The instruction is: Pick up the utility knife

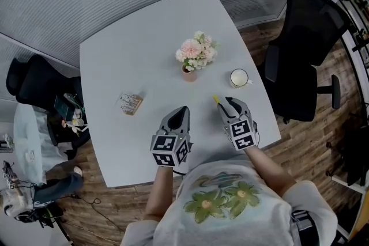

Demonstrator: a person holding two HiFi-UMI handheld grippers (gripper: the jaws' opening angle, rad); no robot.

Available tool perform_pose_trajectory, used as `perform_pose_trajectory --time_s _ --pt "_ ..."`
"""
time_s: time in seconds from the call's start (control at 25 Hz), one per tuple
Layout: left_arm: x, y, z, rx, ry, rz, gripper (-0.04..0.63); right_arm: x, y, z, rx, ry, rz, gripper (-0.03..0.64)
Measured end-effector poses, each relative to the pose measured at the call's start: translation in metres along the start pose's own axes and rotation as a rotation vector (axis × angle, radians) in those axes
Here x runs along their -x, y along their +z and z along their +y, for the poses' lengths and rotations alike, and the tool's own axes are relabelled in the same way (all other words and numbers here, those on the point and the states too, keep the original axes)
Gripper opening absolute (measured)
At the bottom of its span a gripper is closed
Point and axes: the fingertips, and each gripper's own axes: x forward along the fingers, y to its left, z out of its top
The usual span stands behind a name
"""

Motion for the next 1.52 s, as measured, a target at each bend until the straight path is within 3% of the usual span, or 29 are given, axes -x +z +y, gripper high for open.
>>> perform_pose_trajectory --time_s 1.52 --pt "-0.011 -0.008 0.012 0.013 -0.017 0.044 0.002 -0.043 -0.081 -0.003 0.015 0.006 0.241 0.141"
